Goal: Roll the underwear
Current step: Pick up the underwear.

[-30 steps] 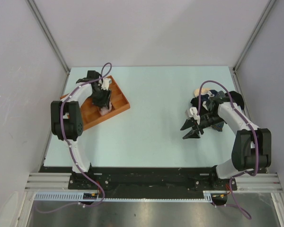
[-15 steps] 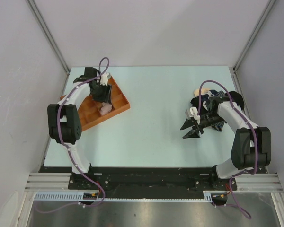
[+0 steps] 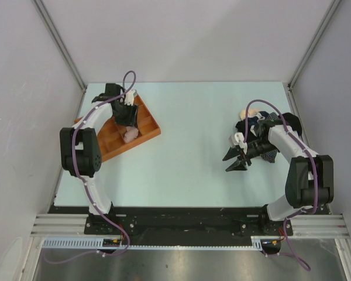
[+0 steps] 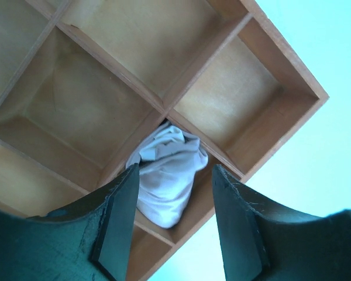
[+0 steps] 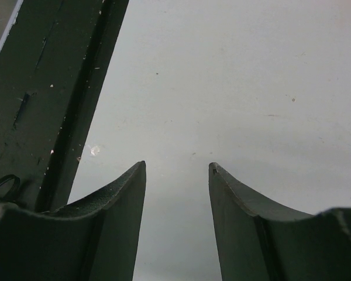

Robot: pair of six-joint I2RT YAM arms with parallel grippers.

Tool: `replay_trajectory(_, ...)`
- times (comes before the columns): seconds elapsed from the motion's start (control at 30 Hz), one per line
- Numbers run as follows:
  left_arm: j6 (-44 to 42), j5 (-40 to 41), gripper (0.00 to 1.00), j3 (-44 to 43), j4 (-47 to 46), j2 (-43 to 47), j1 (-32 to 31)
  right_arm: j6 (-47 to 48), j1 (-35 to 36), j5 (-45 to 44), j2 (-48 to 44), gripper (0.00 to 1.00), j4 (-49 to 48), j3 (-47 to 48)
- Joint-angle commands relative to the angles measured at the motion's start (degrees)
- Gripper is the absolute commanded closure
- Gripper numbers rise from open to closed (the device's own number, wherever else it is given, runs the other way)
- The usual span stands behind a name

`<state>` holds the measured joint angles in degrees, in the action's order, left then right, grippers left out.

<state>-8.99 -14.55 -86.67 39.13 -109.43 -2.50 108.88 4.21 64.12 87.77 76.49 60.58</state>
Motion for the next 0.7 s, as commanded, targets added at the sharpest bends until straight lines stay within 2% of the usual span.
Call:
replay_trajectory(0.0,0.91,1.27,0.43,0.28,-2.48,-1.57,-0.66,1.86,-0.52,1.80,0.56,0.49,4.19,2.09)
replay_trajectory(0.17,0.91,2.06,0.48,0.28,-2.92,-2.98,-1.54,2.74,-0.60,1.80,1.00,0.49,5.07,2.27)
replay_trajectory(0.4,-0.23,2.85,0.70,0.28,-1.96,-4.56,-1.80,4.50,-0.96,1.98,1.88,0.49,6.66,2.70)
replay_trajectory(0.67,-2.25,3.47,0.78,0.89,-0.64,-7.46,-2.07,5.99,-1.39,2.06,2.59,0.49,8.41,3.06)
